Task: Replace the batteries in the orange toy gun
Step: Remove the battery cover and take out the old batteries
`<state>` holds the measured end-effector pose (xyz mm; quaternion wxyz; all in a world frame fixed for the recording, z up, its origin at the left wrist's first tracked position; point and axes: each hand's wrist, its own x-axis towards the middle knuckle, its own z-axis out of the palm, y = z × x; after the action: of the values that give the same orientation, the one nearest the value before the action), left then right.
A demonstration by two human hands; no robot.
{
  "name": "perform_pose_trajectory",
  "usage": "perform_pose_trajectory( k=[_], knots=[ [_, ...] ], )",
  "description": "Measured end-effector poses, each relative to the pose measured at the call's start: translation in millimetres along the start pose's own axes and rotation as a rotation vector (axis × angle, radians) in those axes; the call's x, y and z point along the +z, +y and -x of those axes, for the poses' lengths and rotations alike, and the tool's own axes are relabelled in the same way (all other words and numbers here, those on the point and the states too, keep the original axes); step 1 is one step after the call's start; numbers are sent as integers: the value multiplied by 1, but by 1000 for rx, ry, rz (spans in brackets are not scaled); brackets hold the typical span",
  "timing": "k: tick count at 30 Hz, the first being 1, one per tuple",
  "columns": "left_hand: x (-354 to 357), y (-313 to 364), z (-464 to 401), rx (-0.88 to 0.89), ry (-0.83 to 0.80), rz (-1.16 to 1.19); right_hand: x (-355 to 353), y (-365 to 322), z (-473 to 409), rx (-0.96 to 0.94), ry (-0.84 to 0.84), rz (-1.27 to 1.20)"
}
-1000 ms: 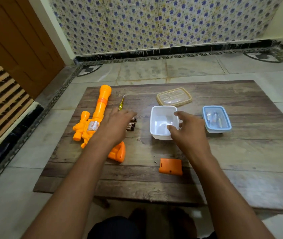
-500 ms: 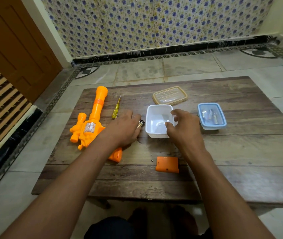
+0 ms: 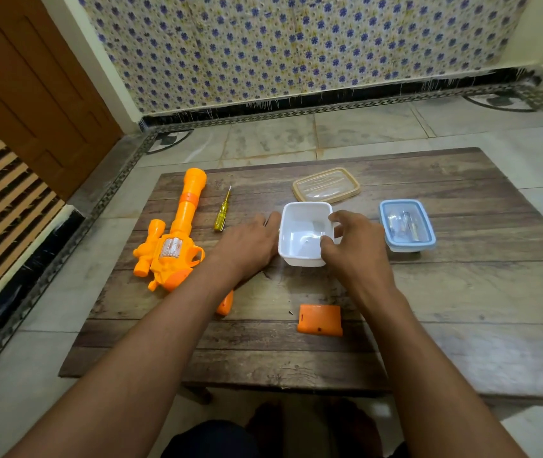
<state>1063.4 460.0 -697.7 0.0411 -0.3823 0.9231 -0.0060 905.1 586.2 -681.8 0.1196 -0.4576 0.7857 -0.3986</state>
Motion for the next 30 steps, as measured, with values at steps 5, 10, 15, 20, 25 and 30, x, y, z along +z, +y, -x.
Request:
perform_pose_trajectory(
  k=[5, 10, 15, 20, 25, 30],
  knots=[
    [-2, 3, -2, -22, -11, 74, -1, 1, 0, 10, 8, -19],
    [-2, 2, -2, 9, -5, 46, -2, 2, -2, 13, 10, 4],
    [2, 2, -2, 1, 27, 17, -4, 2, -1, 22, 16, -7],
    [-10, -1, -7, -203, 116, 230, -6, 0, 0, 19, 9, -16],
    [-45, 25, -15, -87, 214, 363, -8, 2, -1, 30, 10, -45],
    [-43, 58, -25, 106, 72, 28, -11, 3, 0, 19, 19, -53]
  ],
)
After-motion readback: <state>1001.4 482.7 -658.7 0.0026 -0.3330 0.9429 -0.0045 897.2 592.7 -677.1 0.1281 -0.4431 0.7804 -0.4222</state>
